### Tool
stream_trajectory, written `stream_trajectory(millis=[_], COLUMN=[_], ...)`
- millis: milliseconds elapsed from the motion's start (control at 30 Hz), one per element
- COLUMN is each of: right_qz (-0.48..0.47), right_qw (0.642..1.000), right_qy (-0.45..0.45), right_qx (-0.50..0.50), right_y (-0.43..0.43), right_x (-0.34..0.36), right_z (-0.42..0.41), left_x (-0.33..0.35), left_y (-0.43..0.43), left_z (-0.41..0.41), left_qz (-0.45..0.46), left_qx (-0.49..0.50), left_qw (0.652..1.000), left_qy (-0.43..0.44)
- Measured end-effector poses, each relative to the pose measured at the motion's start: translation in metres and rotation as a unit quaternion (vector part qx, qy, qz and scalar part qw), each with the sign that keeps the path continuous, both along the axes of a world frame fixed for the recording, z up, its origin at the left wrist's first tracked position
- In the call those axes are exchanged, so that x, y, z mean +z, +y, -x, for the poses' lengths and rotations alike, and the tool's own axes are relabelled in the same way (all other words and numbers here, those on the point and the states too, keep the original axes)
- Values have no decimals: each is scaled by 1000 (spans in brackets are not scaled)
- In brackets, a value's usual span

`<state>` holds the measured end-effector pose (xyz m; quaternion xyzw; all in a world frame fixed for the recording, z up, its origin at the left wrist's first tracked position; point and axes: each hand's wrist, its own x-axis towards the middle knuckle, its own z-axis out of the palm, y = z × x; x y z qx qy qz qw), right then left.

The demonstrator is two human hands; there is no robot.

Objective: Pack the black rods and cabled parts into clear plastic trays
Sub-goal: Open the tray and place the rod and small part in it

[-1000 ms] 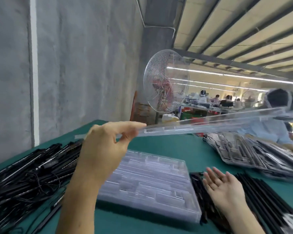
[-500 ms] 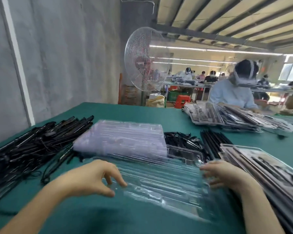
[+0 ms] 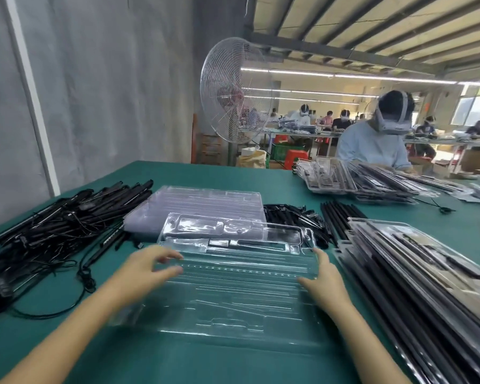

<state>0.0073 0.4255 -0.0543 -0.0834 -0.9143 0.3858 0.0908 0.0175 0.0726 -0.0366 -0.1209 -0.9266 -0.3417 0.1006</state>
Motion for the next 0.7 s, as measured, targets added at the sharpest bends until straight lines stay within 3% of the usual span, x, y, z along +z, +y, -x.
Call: stream_trajectory(millis=[67, 133, 200, 400, 567, 700], right_qz=[47, 91, 119, 203, 185, 128], right_qw=[998, 993, 989, 970, 972, 982], right_qy=[24, 42, 51, 94, 82, 70], right_qx=[-33, -54, -66, -98, -118, -120], right_y=[1, 4, 6, 8, 4, 4], right_x=[-3, -3, -5, -7, -8, 1], right_z=[2, 6, 12, 34, 54, 76], left_x=[-6, -14, -24, -35, -41, -46], left_y=[-18, -23, -14, -6, -15, -30], left_z=[22, 39, 51, 77, 93, 102], left_qz=[-35, -62, -87, -184, -200, -267], left_qx=[143, 203, 196, 220, 208, 172], left_qw=[988, 977, 973, 958, 957, 948], left_qy=[36, -33, -90, -13, -7, -20])
